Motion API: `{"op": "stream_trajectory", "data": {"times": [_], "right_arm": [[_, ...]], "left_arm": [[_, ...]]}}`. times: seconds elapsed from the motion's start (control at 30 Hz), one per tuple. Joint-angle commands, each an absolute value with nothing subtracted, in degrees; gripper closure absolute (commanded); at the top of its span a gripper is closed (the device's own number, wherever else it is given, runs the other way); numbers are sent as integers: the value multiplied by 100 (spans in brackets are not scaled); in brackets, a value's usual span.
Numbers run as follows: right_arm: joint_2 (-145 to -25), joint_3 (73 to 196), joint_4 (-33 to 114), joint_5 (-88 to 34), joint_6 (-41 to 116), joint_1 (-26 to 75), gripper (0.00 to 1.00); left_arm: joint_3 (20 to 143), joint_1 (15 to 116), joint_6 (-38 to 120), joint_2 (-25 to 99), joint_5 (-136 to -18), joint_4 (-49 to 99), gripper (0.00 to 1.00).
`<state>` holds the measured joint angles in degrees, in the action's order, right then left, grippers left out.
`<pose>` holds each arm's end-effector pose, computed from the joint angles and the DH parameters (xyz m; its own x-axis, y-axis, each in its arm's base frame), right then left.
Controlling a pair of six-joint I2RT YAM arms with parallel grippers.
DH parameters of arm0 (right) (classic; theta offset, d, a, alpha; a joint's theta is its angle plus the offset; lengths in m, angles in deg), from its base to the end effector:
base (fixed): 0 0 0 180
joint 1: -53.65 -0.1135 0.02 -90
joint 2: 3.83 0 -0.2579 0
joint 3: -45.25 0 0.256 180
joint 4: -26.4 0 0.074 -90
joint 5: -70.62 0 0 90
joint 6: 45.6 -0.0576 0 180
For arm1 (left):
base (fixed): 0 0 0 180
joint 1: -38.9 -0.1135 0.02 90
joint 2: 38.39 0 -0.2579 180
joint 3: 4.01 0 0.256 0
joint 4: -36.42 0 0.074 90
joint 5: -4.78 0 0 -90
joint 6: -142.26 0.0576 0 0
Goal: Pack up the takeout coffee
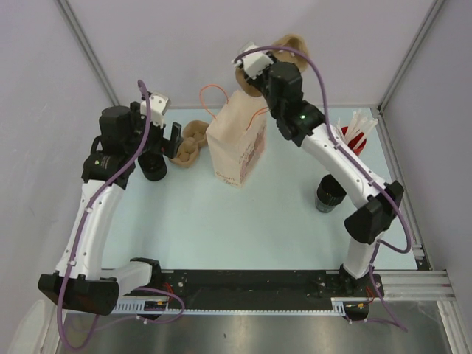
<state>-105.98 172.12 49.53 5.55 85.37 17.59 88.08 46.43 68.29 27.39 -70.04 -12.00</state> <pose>0.3643 0.2353 0.4762 0.1436 -0.6309 -0.7624 -0.1311 0.7515 -0.6466 0.2595 -0.0495 0.4134 -0.2573 0.3028 -0.9177 0.4557 0.8754 0.1611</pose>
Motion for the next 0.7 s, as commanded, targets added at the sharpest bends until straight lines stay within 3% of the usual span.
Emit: {"op": "stream_trajectory", "data": {"times": [0.0,0.3,0.67], "right_arm": [[-10841,17666,5312,471,8860,1323,62],[-11167,17622,6419,357,8940,839,62],[-11588,18438,7879,-241,8413,680,61]], "left_arm": [[8610,4620,6781,2481,-7361,-868,1],[8504,4611,6773,2331,-7591,-807,1],[8416,4576,6720,2252,-7591,-771,0]]}}
